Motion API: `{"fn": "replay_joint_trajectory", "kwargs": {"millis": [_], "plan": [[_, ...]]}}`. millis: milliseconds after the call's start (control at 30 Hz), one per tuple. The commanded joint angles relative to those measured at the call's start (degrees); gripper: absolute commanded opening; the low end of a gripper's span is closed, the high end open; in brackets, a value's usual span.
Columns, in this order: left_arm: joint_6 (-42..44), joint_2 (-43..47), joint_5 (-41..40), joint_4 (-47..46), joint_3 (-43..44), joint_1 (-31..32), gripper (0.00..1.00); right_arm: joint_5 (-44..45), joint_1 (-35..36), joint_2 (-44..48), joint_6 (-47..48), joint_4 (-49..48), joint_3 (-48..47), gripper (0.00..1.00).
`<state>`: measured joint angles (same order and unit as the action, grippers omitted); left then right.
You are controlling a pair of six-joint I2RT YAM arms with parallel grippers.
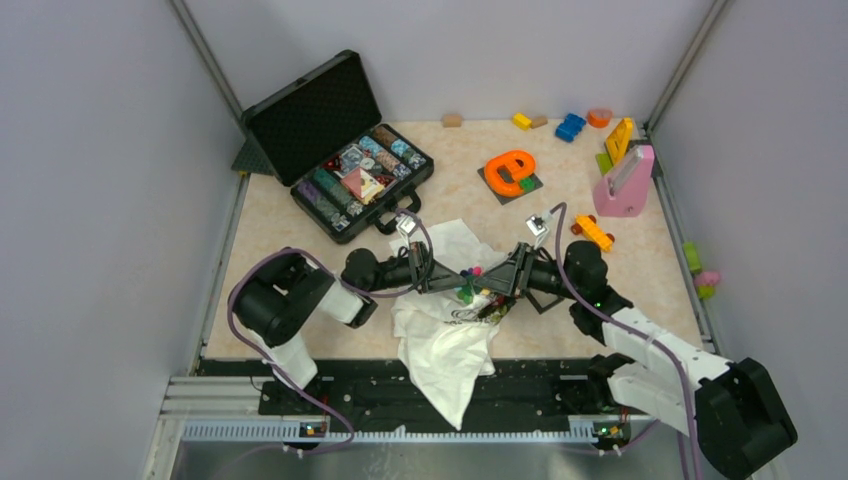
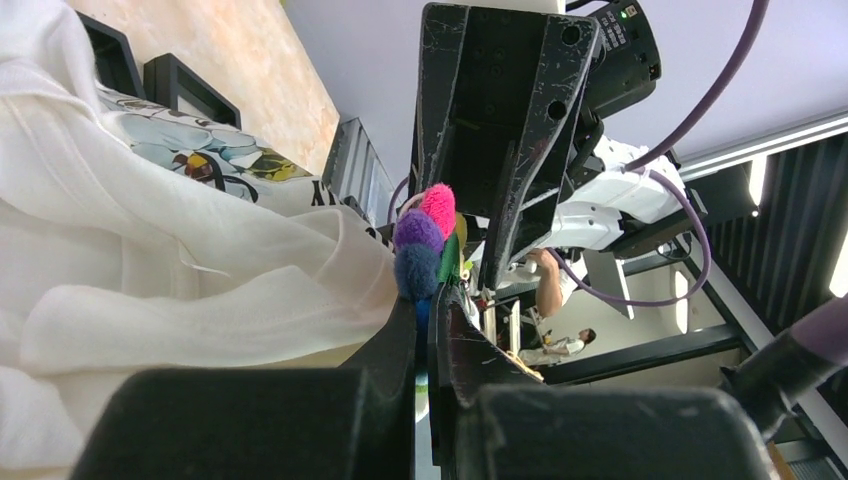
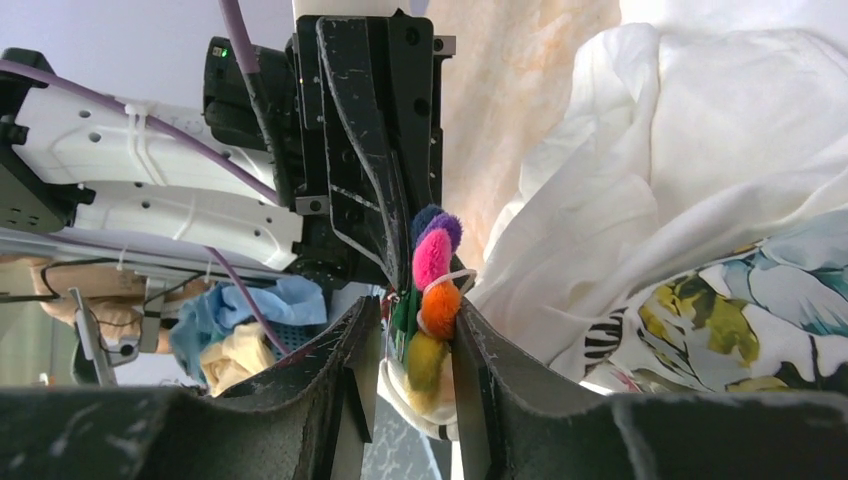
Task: Remove the brooch from the garment
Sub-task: Remove the brooch from the clothes.
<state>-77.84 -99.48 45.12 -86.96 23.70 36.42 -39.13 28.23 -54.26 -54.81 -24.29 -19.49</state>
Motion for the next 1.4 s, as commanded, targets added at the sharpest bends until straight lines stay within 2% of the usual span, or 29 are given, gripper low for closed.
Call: {"fn": "replay_joint_trajectory", "kwargs": {"millis": [0,167,367,433,633,667,833,1000,1067,1167,1367], "plan": [[2.44,2.6,0.17,-0.84,1.4,1.06,0.0,-1.09,0.5,-0.6,-3.78,-8.89,-0.42,0.33],[3.95,3.78,0.13,1.79,1.77,1.43,0.0,-0.86,0.87,-1.36,-3.57,-8.33,-1.04,0.32],[4.71,4.48,0.06,2.89,1.79,1.54,0.0,-0.46,0.96,-1.43,-4.65,-9.31,-0.84,0.2],[4.8,4.56,-0.03,3.08,1.83,1.54,0.0,-0.37,0.95,-1.3,-4.98,-9.71,-0.58,0.13],[4.72,4.99,-0.62,2.91,1.49,1.54,0.0,-0.17,1.06,-0.77,-5.79,-10.96,0.28,0.04],[4.72,5.09,-0.79,2.66,1.4,1.61,0.02,-0.03,1.01,-0.57,-6.02,-11.21,0.53,0.03],[5.03,6.77,-3.49,1.89,-0.43,1.35,0.36,2.07,0.97,1.02,-6.8,-12.51,1.85,0.01],[7.37,10.12,-6.92,6.34,-2.32,1.35,0.7,5.91,1.08,3.23,-7.0,-15.07,3.61,0.0],[7.6,11.14,-8.19,7.1,-2.67,1.6,0.8,7.41,1.17,3.83,-6.19,-15.36,3.82,0.0],[9.26,12.79,-10.97,10.27,-2.34,3.15,0.85,10.93,1.98,5.02,-4.53,-15.23,4.28,0.0],[20.74,21.68,-24.42,31.83,0.84,9.34,0.86,20.2,5.6,7.38,1.03,-11.91,3.84,0.0]]}}
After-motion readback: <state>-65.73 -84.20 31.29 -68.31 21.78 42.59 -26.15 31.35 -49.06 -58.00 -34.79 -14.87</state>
